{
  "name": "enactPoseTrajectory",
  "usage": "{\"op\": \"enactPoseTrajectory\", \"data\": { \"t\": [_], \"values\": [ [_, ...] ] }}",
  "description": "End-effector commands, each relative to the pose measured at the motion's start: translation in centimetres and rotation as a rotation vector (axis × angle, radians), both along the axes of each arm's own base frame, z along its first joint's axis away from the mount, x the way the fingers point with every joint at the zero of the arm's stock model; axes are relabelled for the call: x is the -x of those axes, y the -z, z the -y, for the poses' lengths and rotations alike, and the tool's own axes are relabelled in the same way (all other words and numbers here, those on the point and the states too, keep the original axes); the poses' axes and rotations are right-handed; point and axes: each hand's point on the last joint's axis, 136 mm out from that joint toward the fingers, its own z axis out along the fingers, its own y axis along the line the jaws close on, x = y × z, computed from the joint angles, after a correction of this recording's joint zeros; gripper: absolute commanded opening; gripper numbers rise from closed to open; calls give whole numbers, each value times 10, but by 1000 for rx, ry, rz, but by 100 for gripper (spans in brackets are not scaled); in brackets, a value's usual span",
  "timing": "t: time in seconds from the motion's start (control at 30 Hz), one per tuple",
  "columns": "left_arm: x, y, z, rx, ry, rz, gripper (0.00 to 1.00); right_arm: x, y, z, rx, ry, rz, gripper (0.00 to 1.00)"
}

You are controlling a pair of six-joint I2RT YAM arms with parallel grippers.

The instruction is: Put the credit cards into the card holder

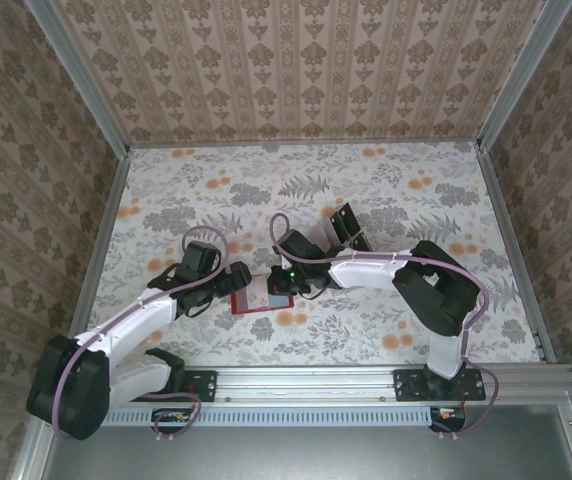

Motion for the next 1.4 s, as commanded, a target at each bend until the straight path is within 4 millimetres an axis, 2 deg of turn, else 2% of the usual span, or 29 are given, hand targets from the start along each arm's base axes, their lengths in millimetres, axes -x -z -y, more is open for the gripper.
{"op": "enactPoseTrajectory", "data": {
  "t": [0.0,0.67,1.23,1.37],
  "values": [
    [-4,2,6,64,-20,-5,100,-2,8,1,43,4,5,3],
    [-6,20,16,129,-48,-43,100,0,16,-17,0,-7,-20,2],
    [-3,24,17,133,-49,-51,100,5,12,-45,-21,-48,-23,1],
    [-3,24,18,133,-49,-49,100,8,16,-45,-11,-52,-28,1]
  ]
}}
